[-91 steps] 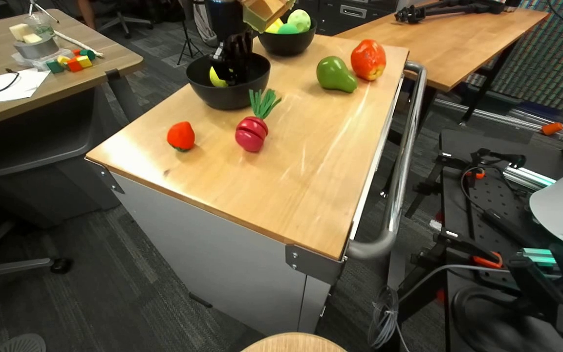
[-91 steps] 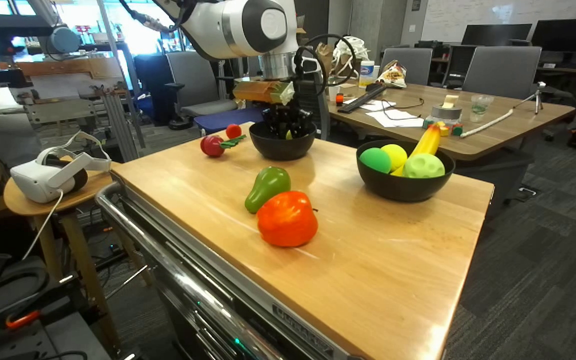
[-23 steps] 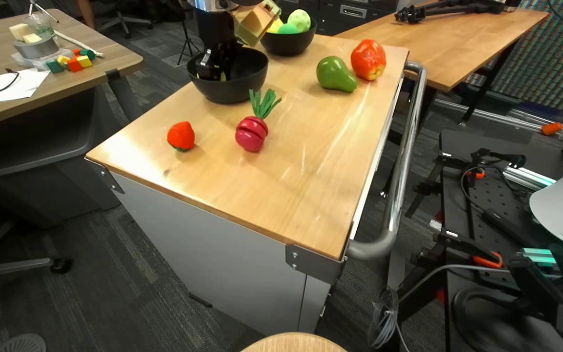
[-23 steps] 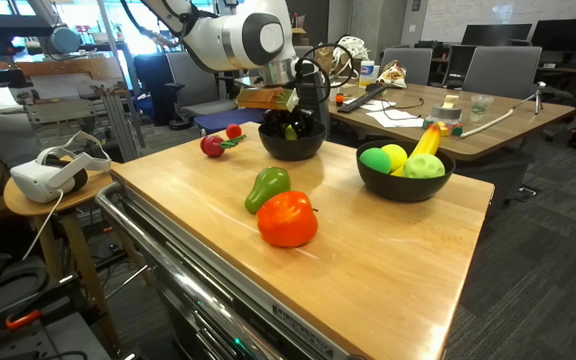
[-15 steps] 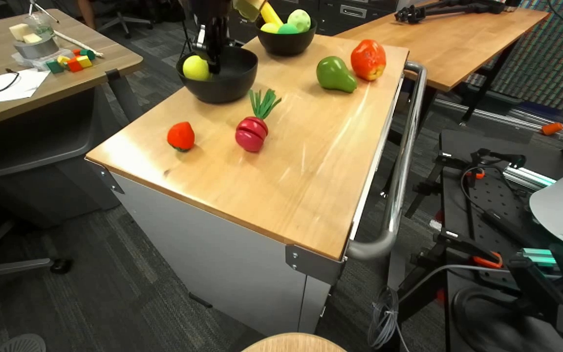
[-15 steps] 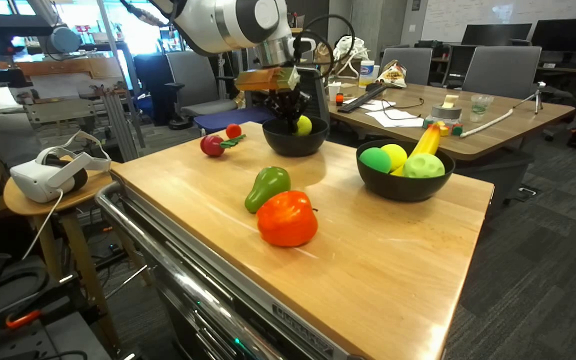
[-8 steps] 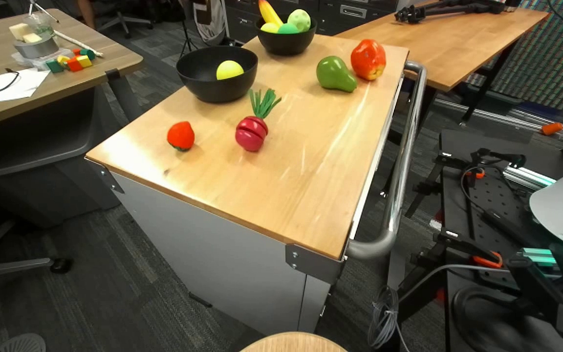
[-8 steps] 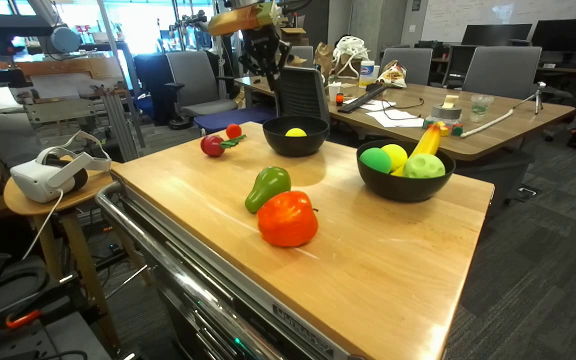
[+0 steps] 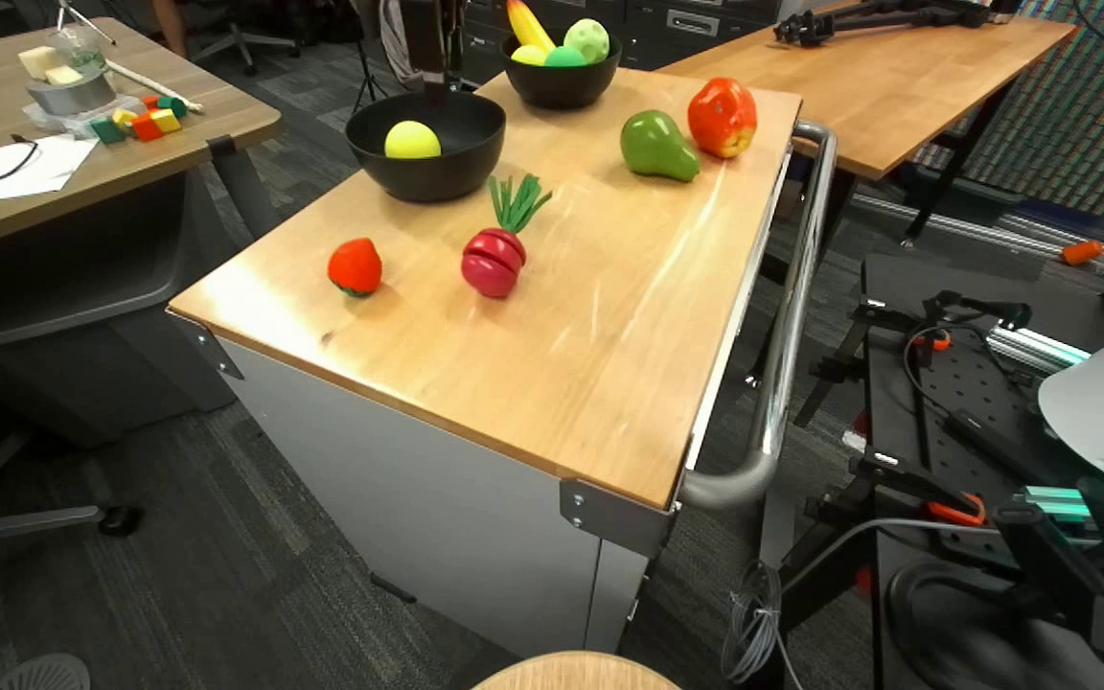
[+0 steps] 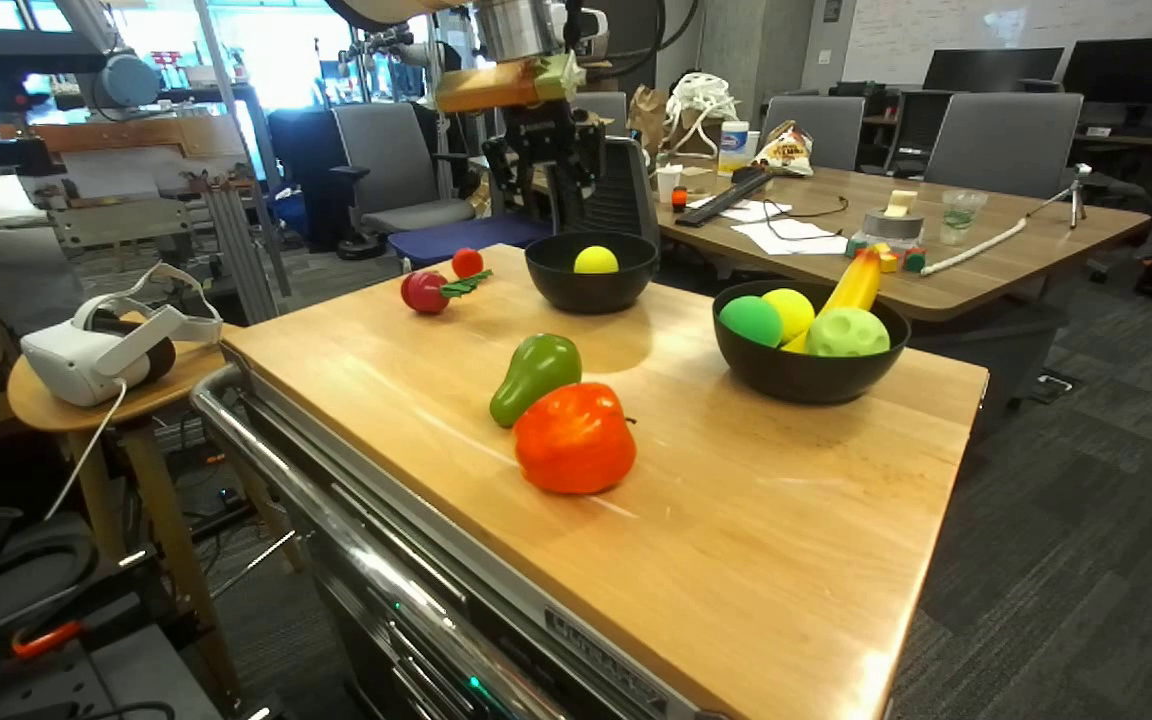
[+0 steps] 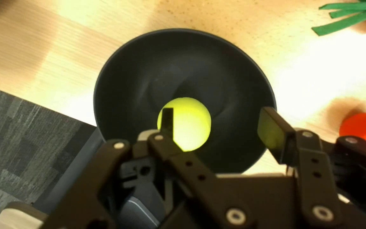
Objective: Take the toy fruits and vegetables from the black bowls and place them on the table
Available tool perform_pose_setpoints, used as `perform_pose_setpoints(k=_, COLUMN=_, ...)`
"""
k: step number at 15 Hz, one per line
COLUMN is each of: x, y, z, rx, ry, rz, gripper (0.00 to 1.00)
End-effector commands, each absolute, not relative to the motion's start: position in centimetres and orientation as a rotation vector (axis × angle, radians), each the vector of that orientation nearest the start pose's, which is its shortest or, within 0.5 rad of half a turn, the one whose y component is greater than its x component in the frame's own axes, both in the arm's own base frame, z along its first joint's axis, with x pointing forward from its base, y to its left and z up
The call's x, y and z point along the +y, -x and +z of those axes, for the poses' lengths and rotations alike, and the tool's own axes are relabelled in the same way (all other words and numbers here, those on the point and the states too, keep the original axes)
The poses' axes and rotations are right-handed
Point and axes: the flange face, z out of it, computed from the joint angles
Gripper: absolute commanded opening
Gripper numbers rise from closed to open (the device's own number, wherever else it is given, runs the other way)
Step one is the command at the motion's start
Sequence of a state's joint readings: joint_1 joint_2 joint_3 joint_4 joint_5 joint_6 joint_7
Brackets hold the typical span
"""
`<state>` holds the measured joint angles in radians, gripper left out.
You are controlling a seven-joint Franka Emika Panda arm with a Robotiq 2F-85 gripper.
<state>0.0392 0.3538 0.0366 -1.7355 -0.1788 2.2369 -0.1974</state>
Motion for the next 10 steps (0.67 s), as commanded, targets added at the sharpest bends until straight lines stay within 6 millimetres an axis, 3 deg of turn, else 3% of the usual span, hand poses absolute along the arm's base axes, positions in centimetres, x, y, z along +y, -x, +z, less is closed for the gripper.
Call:
perform_pose_setpoints(k=1, x=3.4, y=-67.4, z=37.9, rx=-0.59, ry=3.188, rz=-0.271, gripper=0.99)
perform_pose_setpoints(k=10, x=1.8, y=-68.9, z=33.5, rx=-0.539, ry=3.2, rz=-0.252, gripper=1.0)
